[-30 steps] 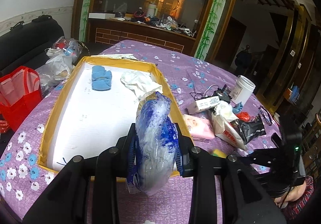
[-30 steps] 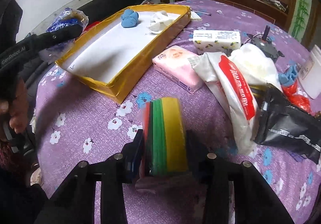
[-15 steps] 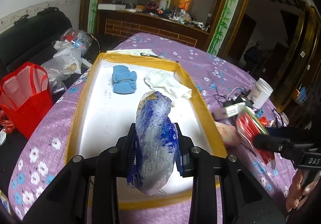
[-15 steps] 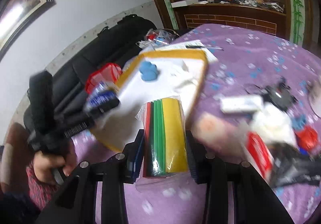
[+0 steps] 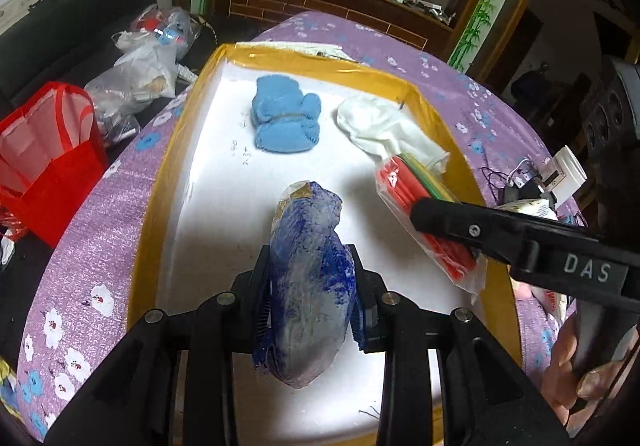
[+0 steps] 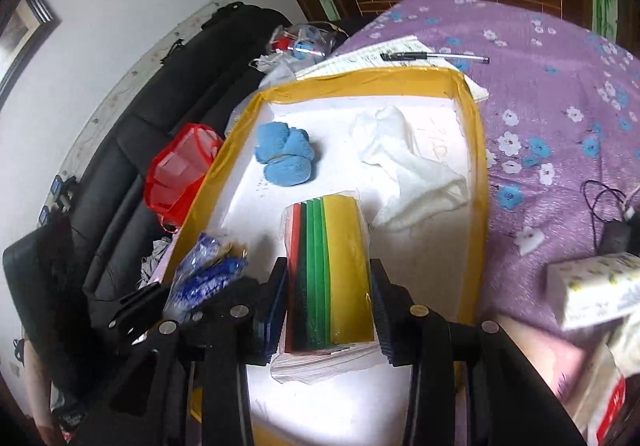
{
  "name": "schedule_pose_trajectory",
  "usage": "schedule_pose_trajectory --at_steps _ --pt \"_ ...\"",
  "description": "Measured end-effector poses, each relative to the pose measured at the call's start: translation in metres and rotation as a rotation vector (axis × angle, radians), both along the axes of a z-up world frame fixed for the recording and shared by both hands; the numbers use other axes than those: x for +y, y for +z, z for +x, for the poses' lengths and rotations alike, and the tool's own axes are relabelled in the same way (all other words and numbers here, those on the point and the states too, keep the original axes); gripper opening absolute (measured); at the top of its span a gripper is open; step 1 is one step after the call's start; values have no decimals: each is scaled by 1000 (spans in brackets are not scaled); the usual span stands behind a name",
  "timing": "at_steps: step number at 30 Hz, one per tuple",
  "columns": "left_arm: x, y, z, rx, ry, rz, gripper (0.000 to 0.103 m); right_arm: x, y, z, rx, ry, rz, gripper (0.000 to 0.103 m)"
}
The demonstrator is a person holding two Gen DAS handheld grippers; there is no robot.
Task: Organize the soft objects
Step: 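Carry the bag and sponge pack over the tray and open both grippers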
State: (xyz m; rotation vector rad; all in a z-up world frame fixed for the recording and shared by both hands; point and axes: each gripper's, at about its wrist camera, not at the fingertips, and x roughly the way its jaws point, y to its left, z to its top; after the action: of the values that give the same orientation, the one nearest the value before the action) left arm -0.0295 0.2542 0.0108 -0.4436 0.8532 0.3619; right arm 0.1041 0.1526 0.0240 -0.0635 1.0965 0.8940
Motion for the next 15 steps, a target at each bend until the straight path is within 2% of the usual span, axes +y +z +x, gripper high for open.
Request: schedule_pose_trajectory --at_steps 8,10,12,14,15 --pt "4 -3 -1 -1 20 13 32 13 -14 4 6 6 -29 44" --pt "5 0 -4 -4 32 20 43 13 -14 5 11 7 -22 47" --pt "5 4 -8 -23 29 14 45 11 -12 3 11 12 -11 48" --pt "3 9 -12 -36 37 34 48 9 -8 2 -5 3 -13 58" --pt "2 11 -14 -42 39 41 49 8 -7 1 -9 1 -7 59"
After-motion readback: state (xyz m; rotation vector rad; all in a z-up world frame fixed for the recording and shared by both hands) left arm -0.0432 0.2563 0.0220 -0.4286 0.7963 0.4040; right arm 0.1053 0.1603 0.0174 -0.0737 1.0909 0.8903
